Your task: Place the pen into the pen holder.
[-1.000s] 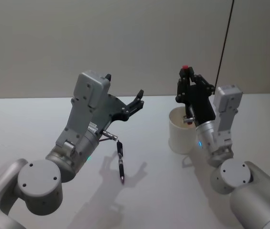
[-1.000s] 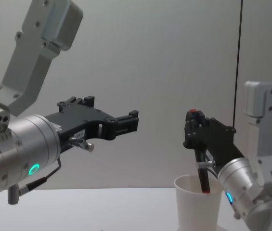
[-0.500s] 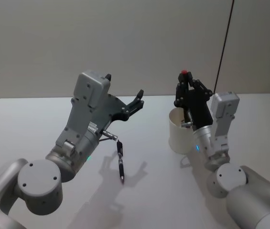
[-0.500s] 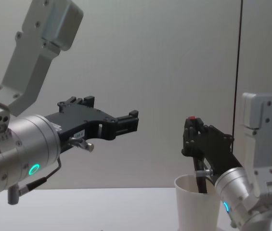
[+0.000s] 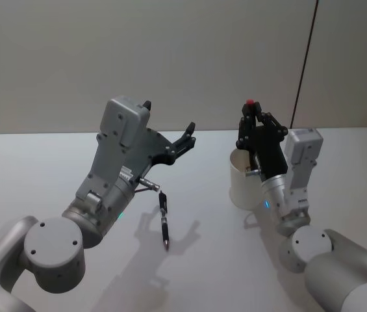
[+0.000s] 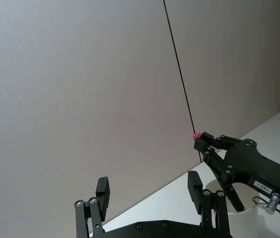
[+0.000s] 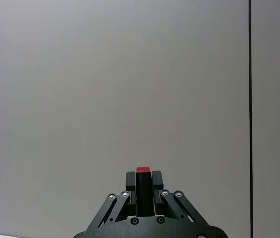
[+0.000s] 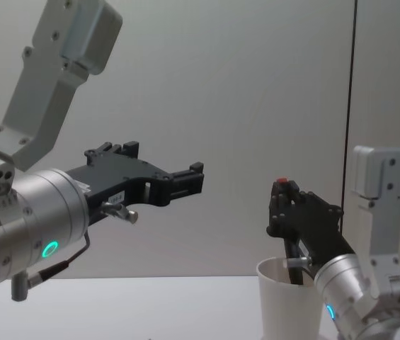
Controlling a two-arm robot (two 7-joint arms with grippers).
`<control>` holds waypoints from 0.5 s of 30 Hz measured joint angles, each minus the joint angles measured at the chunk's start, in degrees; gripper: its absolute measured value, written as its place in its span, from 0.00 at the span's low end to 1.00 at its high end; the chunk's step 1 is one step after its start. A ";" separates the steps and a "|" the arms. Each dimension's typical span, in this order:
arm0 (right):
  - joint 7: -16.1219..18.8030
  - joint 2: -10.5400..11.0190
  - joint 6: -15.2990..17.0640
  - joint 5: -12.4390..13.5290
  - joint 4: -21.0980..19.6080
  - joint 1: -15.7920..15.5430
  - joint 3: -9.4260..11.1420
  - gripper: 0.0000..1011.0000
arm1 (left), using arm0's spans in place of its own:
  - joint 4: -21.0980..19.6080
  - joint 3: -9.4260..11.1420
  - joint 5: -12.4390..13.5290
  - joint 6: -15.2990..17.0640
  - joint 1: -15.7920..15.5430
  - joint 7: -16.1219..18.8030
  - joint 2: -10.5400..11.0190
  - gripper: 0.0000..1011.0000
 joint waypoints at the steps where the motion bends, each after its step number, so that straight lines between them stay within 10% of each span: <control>1: -0.03 -0.04 -0.21 -0.04 0.43 0.18 0.05 0.16 | 0.00 0.00 0.00 0.00 0.00 0.00 0.00 0.99; 15: -0.25 -0.51 -2.14 -0.67 4.95 2.04 0.81 0.58 | 0.00 0.00 0.00 0.00 0.00 0.00 0.00 0.99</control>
